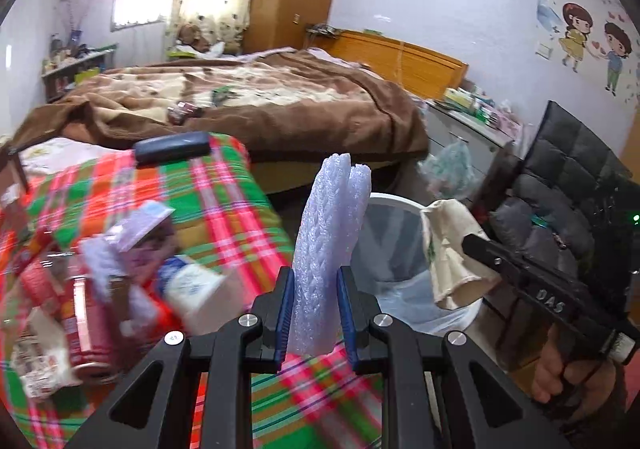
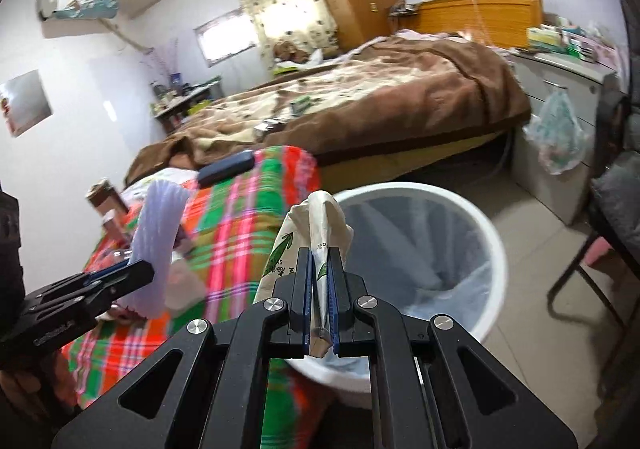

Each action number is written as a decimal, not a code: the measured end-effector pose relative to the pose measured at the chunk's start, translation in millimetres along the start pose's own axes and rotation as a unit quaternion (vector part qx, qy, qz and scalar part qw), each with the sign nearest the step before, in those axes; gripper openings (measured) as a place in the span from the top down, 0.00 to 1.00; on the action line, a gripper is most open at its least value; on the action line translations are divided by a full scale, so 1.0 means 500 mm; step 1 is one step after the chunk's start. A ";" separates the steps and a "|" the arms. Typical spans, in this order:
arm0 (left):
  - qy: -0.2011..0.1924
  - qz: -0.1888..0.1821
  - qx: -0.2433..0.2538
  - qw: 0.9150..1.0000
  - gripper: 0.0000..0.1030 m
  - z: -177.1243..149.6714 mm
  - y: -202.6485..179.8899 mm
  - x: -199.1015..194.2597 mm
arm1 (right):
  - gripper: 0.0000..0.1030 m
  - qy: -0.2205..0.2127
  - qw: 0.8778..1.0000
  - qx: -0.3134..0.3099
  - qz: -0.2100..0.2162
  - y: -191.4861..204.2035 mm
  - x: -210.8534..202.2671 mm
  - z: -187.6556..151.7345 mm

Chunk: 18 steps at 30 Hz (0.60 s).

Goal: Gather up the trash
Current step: 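Carry both items to the wastebasket and open both tools to drop them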

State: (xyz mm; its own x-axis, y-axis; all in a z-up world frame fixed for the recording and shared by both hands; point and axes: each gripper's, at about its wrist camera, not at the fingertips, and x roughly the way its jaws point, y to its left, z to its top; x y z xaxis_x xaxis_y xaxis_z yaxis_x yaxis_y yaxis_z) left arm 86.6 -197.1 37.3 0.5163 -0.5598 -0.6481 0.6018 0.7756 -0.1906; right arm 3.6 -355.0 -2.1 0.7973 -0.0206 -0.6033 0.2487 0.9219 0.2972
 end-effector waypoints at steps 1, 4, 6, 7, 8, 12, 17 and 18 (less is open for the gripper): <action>0.003 -0.005 0.002 1.000 0.79 0.003 -0.011 0.010 | 0.93 0.004 1.000 0.003 -0.007 -0.009 0.007 -0.001; 0.015 -0.022 0.004 1.000 0.79 0.009 -0.037 0.046 | 0.93 0.013 1.000 0.011 -0.022 -0.032 0.018 -0.006; 0.024 -0.027 0.005 0.999 0.79 0.015 -0.050 0.071 | 0.93 0.017 0.999 0.016 -0.028 -0.047 0.022 -0.007; 0.030 -0.030 0.007 0.999 0.79 0.018 -0.057 0.085 | 0.93 0.021 0.999 0.017 -0.034 -0.050 0.029 -0.008; 0.033 -0.031 0.008 0.999 0.79 0.019 -0.062 0.096 | 0.93 0.023 0.999 0.017 -0.035 -0.055 0.029 -0.008; 0.050 -0.036 0.004 0.998 0.78 0.019 -0.071 0.139 | 0.93 0.032 0.998 0.013 -0.046 -0.066 0.039 -0.008; 0.060 -0.030 0.001 0.998 0.76 0.014 -0.072 0.168 | 0.91 0.048 0.998 0.009 -0.048 -0.079 0.045 -0.010; 0.062 -0.028 0.002 0.998 0.73 0.013 -0.072 0.171 | 0.91 0.050 0.998 0.008 -0.048 -0.081 0.047 -0.010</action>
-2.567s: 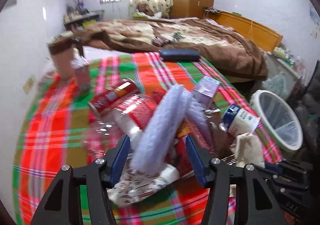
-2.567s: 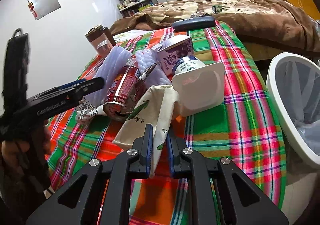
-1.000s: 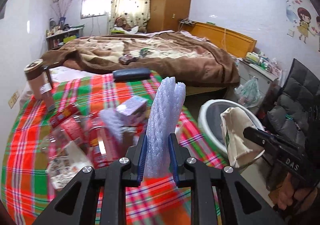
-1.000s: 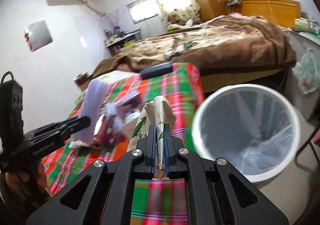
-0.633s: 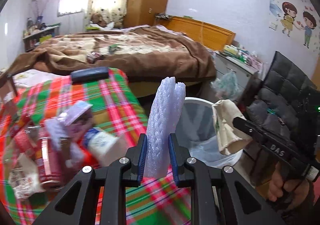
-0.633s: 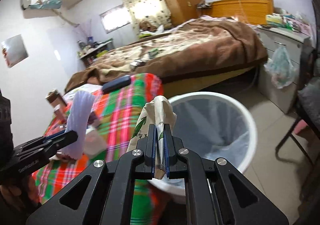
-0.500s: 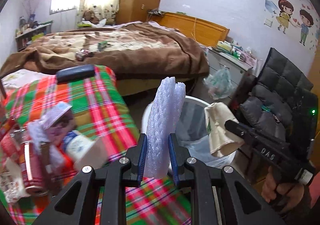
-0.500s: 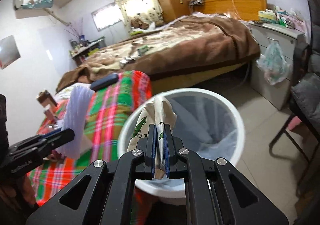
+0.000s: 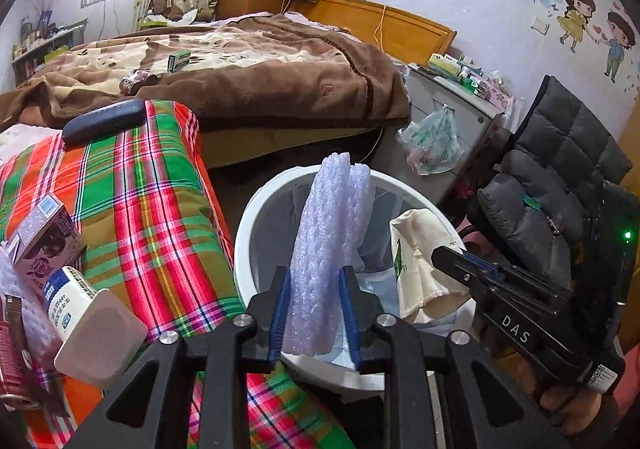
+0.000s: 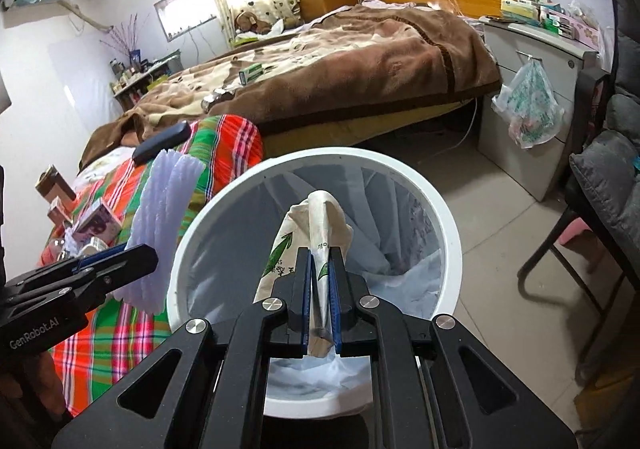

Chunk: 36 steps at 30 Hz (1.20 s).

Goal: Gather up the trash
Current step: 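Carry both items to the wastebasket and open both tools to drop them, then move both tools back toward the trash pile on the bed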

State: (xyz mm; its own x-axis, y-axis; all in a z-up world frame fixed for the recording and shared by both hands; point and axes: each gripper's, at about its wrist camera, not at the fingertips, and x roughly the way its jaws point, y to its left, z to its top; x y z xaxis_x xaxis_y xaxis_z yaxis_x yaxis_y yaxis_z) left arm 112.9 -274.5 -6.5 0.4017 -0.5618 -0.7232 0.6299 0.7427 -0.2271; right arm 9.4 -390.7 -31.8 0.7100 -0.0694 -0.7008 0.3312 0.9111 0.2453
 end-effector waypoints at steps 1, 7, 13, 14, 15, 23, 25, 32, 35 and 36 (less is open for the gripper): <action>0.002 0.002 0.000 1.000 0.69 -0.001 0.001 0.002 | 0.91 0.001 1.000 -0.002 -0.002 0.000 0.000 0.000; -0.004 0.006 -0.016 1.000 0.52 -0.002 0.020 -0.006 | 0.68 -0.003 1.000 -0.001 -0.006 -0.003 -0.004 0.002; -0.019 0.023 -0.013 0.999 0.51 -0.011 0.023 -0.042 | 0.68 -0.014 1.000 0.002 0.002 0.002 -0.021 0.002; -0.022 0.023 -0.013 0.999 0.51 -0.011 0.024 -0.049 | 0.68 -0.016 1.000 0.002 0.005 0.005 -0.026 0.001; -0.026 0.029 -0.013 0.999 0.51 -0.016 0.026 -0.059 | 0.68 -0.018 1.000 0.002 0.007 0.008 -0.025 0.002; -0.046 0.065 -0.028 0.996 0.50 -0.039 0.056 -0.126 | 0.68 -0.034 0.999 -0.012 0.033 0.051 -0.040 -0.001; -0.054 0.083 -0.031 0.995 0.50 -0.050 0.067 -0.148 | 0.68 -0.037 0.998 -0.018 0.042 0.065 -0.043 -0.003; -0.071 0.100 -0.076 0.990 0.50 -0.095 0.140 -0.217 | 0.58 -0.033 0.996 -0.041 0.072 0.122 -0.035 -0.012; -0.080 0.120 -0.105 0.984 0.42 -0.120 0.193 -0.253 | 0.53 -0.028 0.994 -0.056 0.088 0.152 -0.026 -0.015; -0.082 0.119 -0.118 0.983 0.41 -0.127 0.211 -0.264 | 0.53 -0.027 0.994 -0.058 0.089 0.162 -0.025 -0.018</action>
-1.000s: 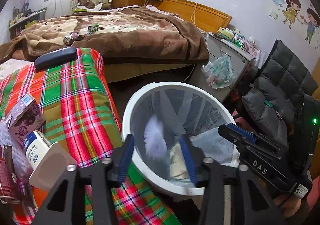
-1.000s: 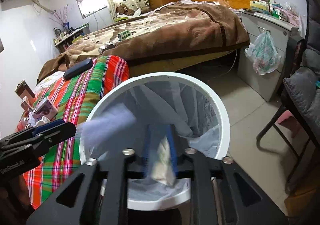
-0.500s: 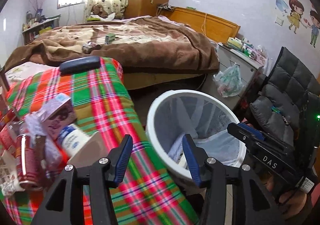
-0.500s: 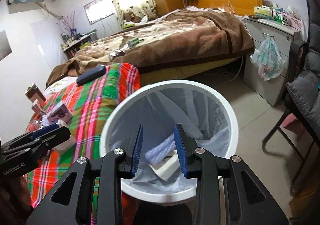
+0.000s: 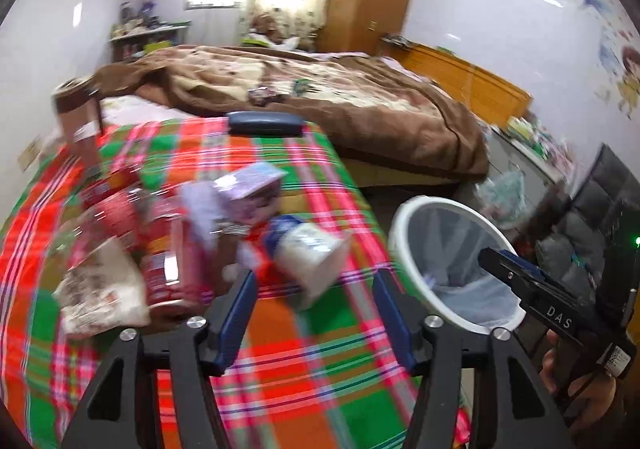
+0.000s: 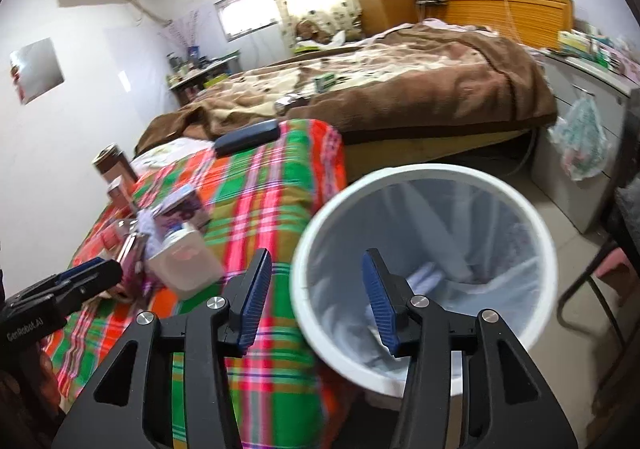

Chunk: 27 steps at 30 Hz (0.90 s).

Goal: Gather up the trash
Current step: 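Move both tools back toward the trash pile on the bed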

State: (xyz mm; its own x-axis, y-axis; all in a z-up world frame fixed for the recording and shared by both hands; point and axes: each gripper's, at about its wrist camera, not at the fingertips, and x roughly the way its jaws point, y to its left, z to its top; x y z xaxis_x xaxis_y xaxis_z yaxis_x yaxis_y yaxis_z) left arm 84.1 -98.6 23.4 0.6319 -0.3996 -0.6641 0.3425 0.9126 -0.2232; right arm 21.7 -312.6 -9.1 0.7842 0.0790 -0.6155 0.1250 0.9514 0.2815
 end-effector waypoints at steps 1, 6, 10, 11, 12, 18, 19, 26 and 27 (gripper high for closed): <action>0.001 -0.003 -0.010 1.000 0.41 -0.002 0.017 -0.005 | 0.53 0.002 1.000 -0.003 0.003 0.010 0.004 0.000; -0.005 0.023 -0.035 0.999 0.40 -0.014 0.100 -0.037 | 0.53 0.013 0.999 -0.021 0.021 0.058 0.027 -0.005; -0.010 0.037 -0.050 0.998 0.35 -0.025 0.160 -0.055 | 0.53 0.023 0.999 -0.027 0.038 0.091 0.044 -0.014; -0.013 0.039 -0.051 0.998 0.34 -0.026 0.170 -0.059 | 0.53 0.025 0.998 -0.030 0.048 0.101 0.048 -0.017; -0.019 0.042 -0.050 0.998 0.31 -0.030 0.179 -0.064 | 0.53 0.029 0.997 -0.035 0.056 0.112 0.053 -0.021; -0.012 0.060 -0.079 0.995 0.29 -0.049 0.259 -0.079 | 0.53 0.063 0.994 -0.071 0.061 0.165 0.083 -0.043; -0.013 0.058 -0.084 0.995 0.29 -0.052 0.274 -0.082 | 0.53 0.067 0.993 -0.075 0.064 0.169 0.085 -0.045; -0.004 0.098 -0.097 0.990 0.29 -0.053 0.338 -0.070 | 0.53 0.069 0.990 -0.107 0.055 0.205 0.099 -0.045; 0.000 0.101 -0.097 0.990 0.29 -0.049 0.345 -0.064 | 0.53 0.069 0.990 -0.109 0.053 0.209 0.105 -0.043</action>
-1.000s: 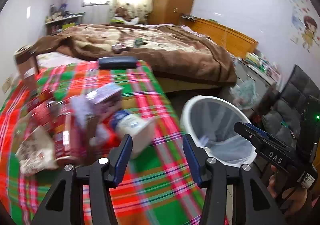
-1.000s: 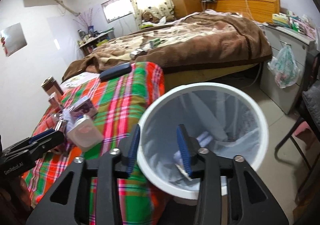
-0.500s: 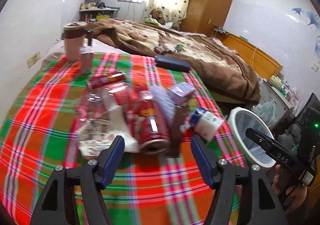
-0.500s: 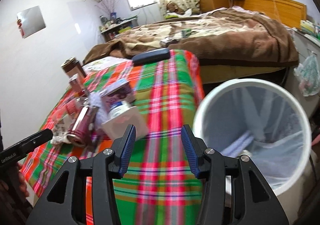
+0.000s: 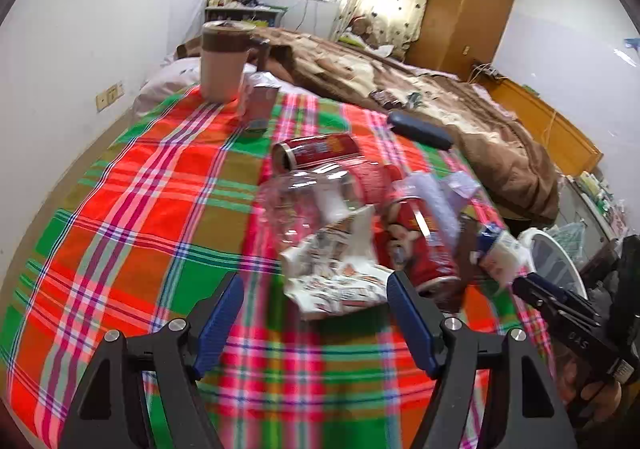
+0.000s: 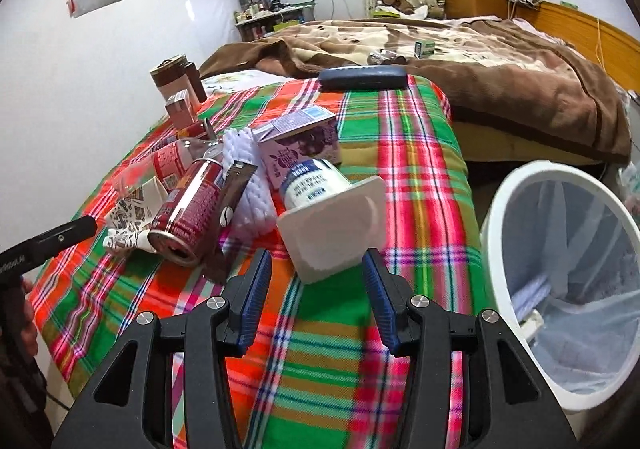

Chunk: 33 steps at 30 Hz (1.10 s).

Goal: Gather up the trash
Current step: 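Move both tools back toward the trash pile on the bed, then grasp the white yogurt cup with the right tool while the left grasps the paper cup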

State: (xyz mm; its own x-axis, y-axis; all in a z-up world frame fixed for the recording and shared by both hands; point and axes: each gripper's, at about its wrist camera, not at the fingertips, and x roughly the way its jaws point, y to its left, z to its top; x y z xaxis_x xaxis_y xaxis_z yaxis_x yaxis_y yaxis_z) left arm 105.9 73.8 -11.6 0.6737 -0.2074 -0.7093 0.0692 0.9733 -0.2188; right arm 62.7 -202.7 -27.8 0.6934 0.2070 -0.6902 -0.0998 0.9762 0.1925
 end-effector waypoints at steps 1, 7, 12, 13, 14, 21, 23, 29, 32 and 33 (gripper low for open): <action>0.005 0.002 0.003 1.000 0.29 0.004 0.006 0.010 | 0.53 0.000 1.000 -0.001 -0.002 0.003 0.003 0.002; 0.024 -0.008 0.019 1.000 0.29 0.017 0.014 0.050 | 0.54 0.006 1.000 0.008 0.002 0.002 0.020 0.011; 0.031 -0.012 0.024 0.999 0.29 0.025 0.017 0.079 | 0.65 0.012 1.000 0.010 0.002 0.008 0.035 0.019; 0.031 -0.016 0.024 0.999 0.29 0.027 0.019 0.085 | 0.67 0.014 1.000 0.010 0.002 0.009 0.038 0.019; 0.032 -0.020 0.022 0.999 0.29 0.029 0.020 0.090 | 0.68 0.015 1.000 0.010 0.002 0.009 0.039 0.020; 0.067 -0.065 0.025 0.995 0.29 0.022 0.014 0.123 | 0.91 0.021 1.000 0.002 0.000 0.018 0.048 0.022; 0.065 -0.073 0.034 0.995 0.29 0.018 0.003 0.120 | 0.91 0.019 1.000 0.002 0.001 0.018 0.046 0.022; 0.065 -0.094 0.040 0.993 0.39 -0.004 -0.019 0.107 | 0.92 0.012 1.000 -0.003 0.004 0.016 0.036 0.018; 0.065 -0.095 0.033 0.993 0.51 -0.017 -0.022 0.102 | 0.92 0.011 1.000 0.000 0.006 0.014 0.035 0.017; 0.063 -0.095 0.030 0.993 0.54 -0.019 -0.021 0.099 | 0.92 0.010 1.000 0.001 0.006 0.012 0.034 0.017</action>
State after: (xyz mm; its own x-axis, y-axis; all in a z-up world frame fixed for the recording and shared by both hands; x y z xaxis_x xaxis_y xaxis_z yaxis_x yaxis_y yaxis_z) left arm 131.5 52.2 -50.9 0.5462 -0.3957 -0.7383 0.2325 0.9184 -0.3202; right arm 80.1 -193.7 -32.3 0.6775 0.2208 -0.7016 -0.1069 0.9733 0.2030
